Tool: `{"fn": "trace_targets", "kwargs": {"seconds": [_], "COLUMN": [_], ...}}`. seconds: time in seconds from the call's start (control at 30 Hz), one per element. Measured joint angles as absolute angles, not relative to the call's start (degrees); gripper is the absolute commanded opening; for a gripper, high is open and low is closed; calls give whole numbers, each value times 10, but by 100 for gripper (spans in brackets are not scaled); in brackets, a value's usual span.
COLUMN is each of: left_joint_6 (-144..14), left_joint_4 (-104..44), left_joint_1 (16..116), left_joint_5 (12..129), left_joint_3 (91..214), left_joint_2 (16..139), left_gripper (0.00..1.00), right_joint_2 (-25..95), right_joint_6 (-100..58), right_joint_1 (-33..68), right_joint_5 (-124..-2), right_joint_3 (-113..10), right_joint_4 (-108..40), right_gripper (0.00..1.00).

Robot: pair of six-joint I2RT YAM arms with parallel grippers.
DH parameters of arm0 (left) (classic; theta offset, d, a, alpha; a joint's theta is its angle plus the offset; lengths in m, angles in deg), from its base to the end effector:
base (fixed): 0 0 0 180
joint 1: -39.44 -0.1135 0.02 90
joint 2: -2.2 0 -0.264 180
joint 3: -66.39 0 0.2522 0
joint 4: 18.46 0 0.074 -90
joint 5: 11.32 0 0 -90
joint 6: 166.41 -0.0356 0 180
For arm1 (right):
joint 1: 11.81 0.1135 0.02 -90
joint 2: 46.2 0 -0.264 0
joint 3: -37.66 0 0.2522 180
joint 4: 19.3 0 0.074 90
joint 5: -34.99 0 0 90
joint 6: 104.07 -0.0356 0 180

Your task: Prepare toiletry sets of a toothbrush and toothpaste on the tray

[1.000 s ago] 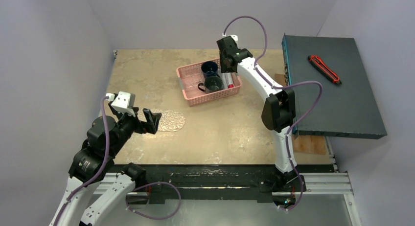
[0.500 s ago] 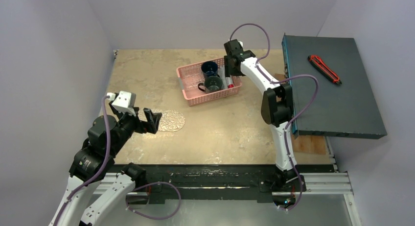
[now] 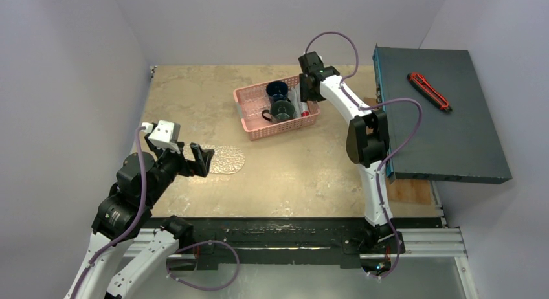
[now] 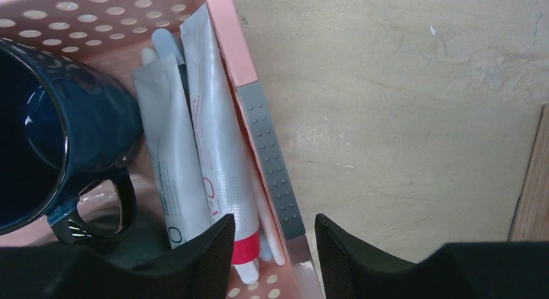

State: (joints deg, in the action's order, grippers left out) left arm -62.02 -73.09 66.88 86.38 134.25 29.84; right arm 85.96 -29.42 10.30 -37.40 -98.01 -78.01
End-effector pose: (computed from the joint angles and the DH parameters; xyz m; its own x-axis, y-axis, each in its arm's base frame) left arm 0.0772 -0.0347 0.3716 -0.2988 -0.1224 -0.9464 0.2759 0.9383 -0.2084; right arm 0.4770 0.1822 0.2360 -0.7862 -0.0471 -0.6161 0.0097 0.9960 -0.0885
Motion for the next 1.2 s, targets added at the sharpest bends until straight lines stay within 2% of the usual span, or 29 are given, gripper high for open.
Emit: {"fn": "trace_targets", "kwargs": {"seconds": [0.17, 0.33, 0.9, 1.2], "left_joint_6": [-620, -620, -620, -620], "left_joint_4": [-731, -731, -731, -731], "left_joint_1": [669, 669, 669, 669], "left_joint_5": [864, 864, 864, 863], "left_joint_3": [1343, 1343, 1343, 1343], "left_joint_2": [298, 298, 298, 298], "left_gripper": [100, 100, 100, 100], "right_joint_2": [860, 860, 843, 806], "right_joint_6": [-294, -294, -283, -286], "right_joint_1": [103, 102, 99, 105], "right_joint_5": [-383, -380, -367, -367], "right_joint_3": [-980, -980, -939, -865], "right_joint_4": [-775, -773, -737, -674], "right_gripper": [45, 30, 0, 0]}}
